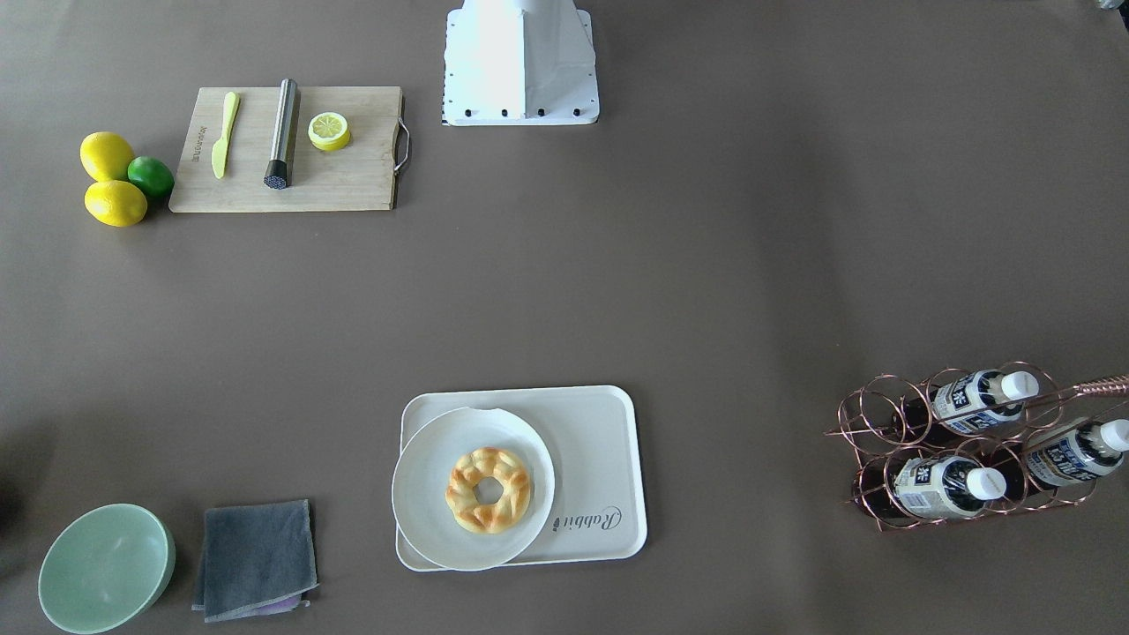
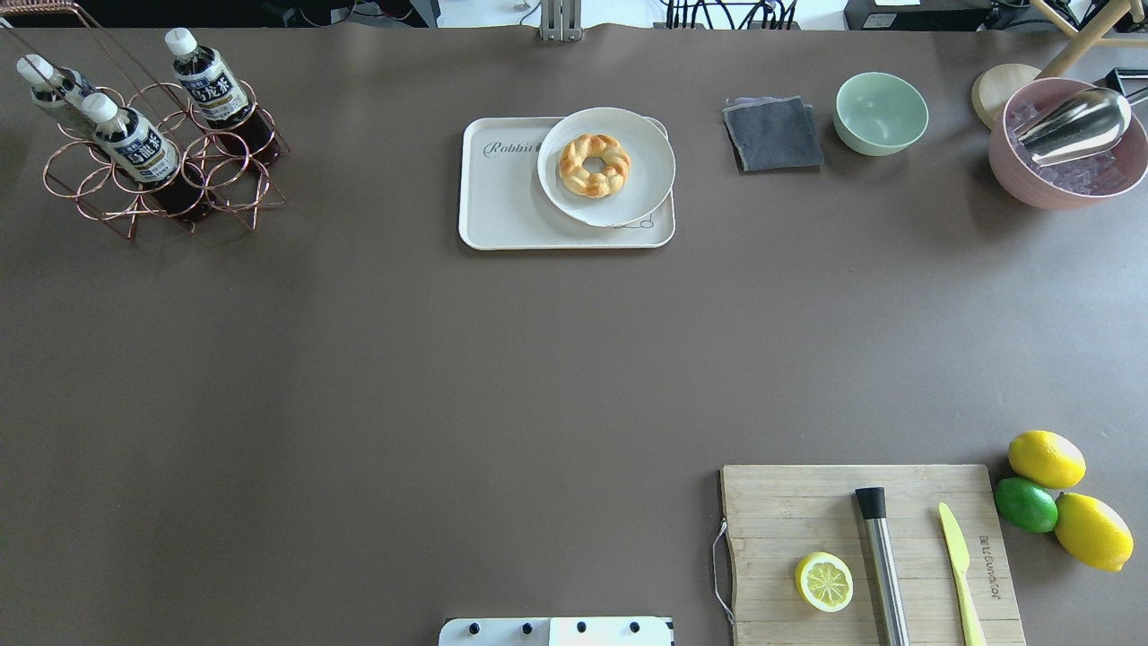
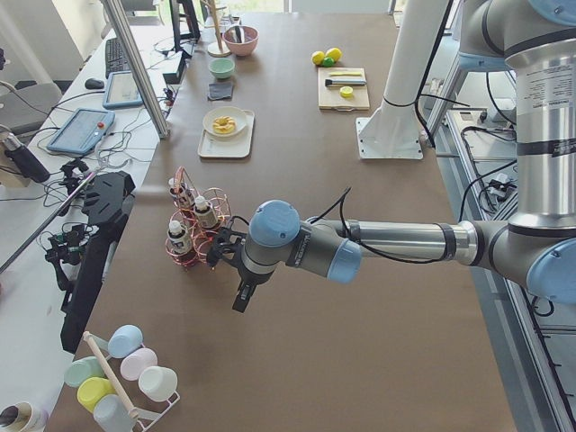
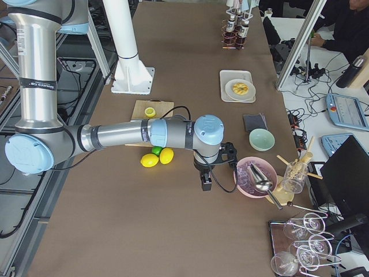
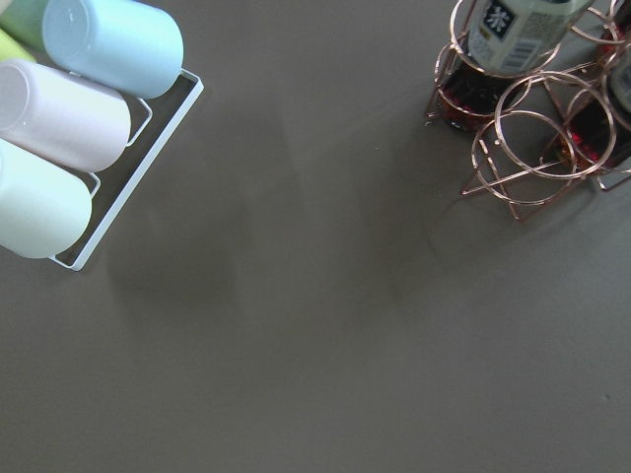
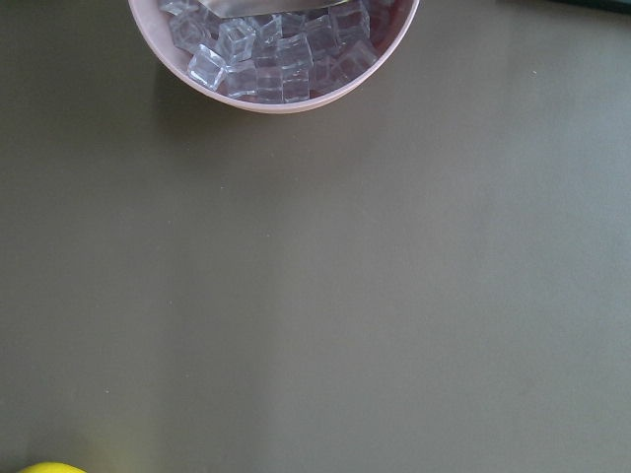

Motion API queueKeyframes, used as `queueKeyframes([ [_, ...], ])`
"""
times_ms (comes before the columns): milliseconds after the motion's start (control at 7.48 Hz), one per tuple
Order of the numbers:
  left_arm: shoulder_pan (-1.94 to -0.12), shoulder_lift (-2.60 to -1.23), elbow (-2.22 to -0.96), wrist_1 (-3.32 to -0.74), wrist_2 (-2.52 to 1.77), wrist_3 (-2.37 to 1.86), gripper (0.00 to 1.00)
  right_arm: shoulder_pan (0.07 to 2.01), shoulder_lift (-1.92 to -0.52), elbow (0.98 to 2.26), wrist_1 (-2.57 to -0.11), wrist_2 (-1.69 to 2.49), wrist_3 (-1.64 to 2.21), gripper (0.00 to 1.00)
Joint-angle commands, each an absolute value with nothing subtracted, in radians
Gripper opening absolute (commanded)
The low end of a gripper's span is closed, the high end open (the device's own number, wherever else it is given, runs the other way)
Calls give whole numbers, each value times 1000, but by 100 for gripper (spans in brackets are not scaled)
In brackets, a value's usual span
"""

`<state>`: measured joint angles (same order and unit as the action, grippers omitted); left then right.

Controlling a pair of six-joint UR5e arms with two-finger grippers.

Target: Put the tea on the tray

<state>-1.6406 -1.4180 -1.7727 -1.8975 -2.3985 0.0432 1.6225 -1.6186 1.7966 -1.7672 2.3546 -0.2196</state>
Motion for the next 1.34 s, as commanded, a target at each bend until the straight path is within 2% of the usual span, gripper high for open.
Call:
queueKeyframes([
  [0, -1617, -1381, -1913, -1876, -2407, -72, 98, 1621, -1620, 1790, -1767, 2355, -221, 100],
  [401, -1487, -1385, -2023, -1875, -2407, -294, 98, 1623, -1628, 1790, -1767, 2355, -221, 100],
  [668, -1319, -1413, -2106, -1858, -2386, -546, 98, 1621, -1626, 1789, -1767, 2355, -219, 100],
  [802, -1251, -1457, -2103, -1836, -2353, -581, 98, 1621, -1625, 1786, -1767, 2353, -219, 100],
  [1203, -1238, -1566, -2022, -1832, -2260, -597, 98, 1623, -1628, 1783, -1767, 2358, -215, 100],
])
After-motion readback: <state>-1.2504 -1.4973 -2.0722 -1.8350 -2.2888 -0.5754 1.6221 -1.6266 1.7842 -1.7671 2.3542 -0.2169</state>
